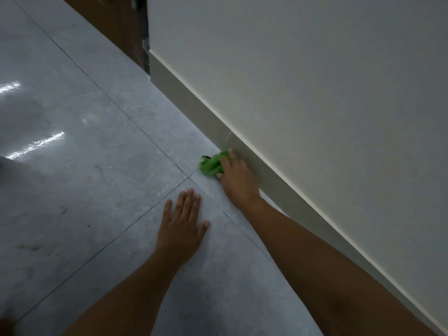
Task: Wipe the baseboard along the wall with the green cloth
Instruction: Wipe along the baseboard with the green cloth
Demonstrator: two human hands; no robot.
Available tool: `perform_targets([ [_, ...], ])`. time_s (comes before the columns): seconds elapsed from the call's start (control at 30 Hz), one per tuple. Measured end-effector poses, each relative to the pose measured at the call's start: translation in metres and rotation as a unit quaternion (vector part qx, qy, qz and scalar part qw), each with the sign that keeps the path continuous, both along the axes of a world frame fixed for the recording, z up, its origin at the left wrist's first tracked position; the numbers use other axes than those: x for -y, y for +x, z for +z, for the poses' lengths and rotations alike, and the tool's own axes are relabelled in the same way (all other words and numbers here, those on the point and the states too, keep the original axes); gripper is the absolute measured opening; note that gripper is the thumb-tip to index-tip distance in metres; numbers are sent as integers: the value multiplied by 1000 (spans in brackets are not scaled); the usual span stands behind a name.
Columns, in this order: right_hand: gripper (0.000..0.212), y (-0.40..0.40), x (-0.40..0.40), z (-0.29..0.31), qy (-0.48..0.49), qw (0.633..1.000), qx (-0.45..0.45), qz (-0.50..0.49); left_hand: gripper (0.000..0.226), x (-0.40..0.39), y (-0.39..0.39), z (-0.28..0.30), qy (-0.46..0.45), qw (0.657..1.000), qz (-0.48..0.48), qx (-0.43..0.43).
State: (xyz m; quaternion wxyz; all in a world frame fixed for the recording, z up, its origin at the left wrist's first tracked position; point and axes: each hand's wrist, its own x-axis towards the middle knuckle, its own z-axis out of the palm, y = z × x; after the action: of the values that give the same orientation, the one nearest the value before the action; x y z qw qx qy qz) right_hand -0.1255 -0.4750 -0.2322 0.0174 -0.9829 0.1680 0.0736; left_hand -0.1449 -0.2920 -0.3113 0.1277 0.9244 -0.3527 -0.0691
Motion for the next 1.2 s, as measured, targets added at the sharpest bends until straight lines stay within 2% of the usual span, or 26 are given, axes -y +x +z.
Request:
perform_targets([
  [0.03, 44, 7, -5, -2, -38, 997, 6, 73, 69, 0, 0, 1, 0, 1000, -1, -1],
  [0.1, 57, -3, -5, -4, -94, 978, -61, 174, 68, -1, 0, 2, 0, 1000, -3, -3],
  [0.17, 58, -32, 15, -15, -108, 976, -110, 152, 69, -1, 0, 3, 4, 1000, -5, -9],
  [0.27, 67, -91, 35, -14, -103, 987, -91, 88, 70, -3, 3, 2, 3, 1000, -12, -18],
  [0.4, 63, -211, 59, -6, -104, 981, -150, 60, 70, -9, 8, 1, 10, 999, -32, -23],
  [0.47, 65, -234, 62, -4, -122, 980, -148, 47, 69, -9, 8, 1, 8, 999, -34, -21],
  [0.53, 60, -212, 54, -8, -110, 987, -117, 29, 69, -10, 6, 1, 12, 999, -35, -18],
  [0.63, 52, -128, 28, -10, -68, 997, -44, 0, 68, -9, 7, 3, 17, 999, -40, -16],
  [0.7, 50, -66, 12, -12, -57, 997, -43, 19, 68, -9, 7, 3, 16, 999, -39, -5],
  [0.8, 53, 16, -5, -13, -91, 993, -47, 61, 68, -9, 5, 0, 8, 999, -33, -6],
  [0.9, 59, 64, -18, -13, -125, 986, -71, 80, 68, -8, 4, 1, 3, 1000, -30, -8],
  [0.97, 60, 73, -22, -13, -140, 985, -79, 64, 68, -10, 4, 4, 10, 999, -30, -15],
  [1.07, 50, 64, -22, -9, -138, 987, -74, 39, 67, -9, 6, 7, 15, 999, -40, -28],
  [1.2, 39, -5, -7, 0, -144, 982, -122, -6, 70, -10, 5, 16, 25, 997, -56, -51],
])
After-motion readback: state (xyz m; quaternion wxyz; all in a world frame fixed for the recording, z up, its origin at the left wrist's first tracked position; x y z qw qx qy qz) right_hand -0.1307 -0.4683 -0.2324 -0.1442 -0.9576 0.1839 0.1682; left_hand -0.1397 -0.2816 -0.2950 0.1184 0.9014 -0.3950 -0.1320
